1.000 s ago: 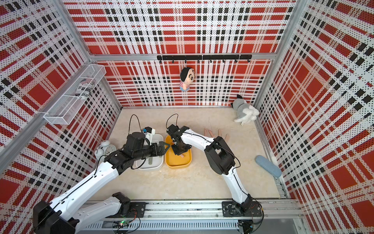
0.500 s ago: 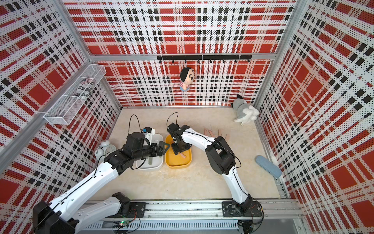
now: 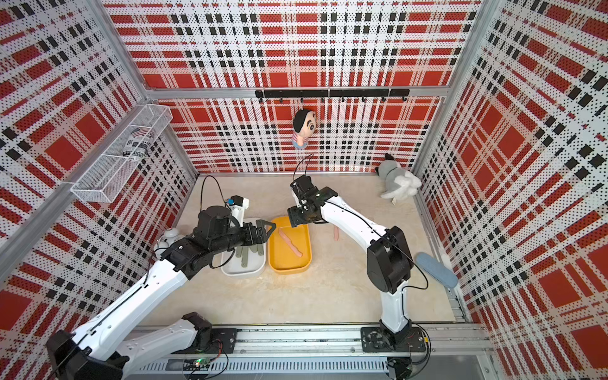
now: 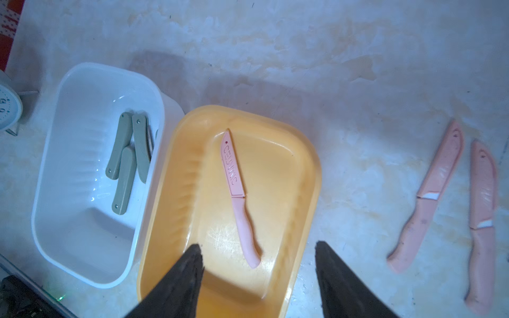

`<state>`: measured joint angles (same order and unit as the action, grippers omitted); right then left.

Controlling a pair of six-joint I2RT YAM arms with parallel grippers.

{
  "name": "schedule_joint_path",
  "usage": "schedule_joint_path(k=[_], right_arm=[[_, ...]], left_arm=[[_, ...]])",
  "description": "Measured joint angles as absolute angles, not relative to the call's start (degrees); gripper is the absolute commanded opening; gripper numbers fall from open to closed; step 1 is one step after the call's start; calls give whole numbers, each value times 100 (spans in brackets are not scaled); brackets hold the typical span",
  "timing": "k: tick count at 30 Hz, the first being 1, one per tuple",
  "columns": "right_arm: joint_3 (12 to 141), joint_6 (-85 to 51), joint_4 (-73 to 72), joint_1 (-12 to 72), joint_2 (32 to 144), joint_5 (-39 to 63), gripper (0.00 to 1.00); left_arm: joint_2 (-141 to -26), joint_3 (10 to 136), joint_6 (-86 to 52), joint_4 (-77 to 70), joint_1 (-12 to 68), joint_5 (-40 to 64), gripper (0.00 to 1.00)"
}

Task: Place the fruit knives into the storage box by color
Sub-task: Place the fruit knife in the storage box.

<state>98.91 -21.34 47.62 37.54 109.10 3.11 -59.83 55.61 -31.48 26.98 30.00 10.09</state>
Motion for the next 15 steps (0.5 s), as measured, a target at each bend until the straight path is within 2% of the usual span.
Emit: schedule_joint_path(k=[6,15], right_arm=[[9292,-2182,4635,3378,10479,231,80],[8468,-2198,4464,2526,9953,167,83]], left_arm=[[-6305,5900,-3151,2637,3044,1055,98],[-6879,6243,-3153,2366,3304,1144,98]])
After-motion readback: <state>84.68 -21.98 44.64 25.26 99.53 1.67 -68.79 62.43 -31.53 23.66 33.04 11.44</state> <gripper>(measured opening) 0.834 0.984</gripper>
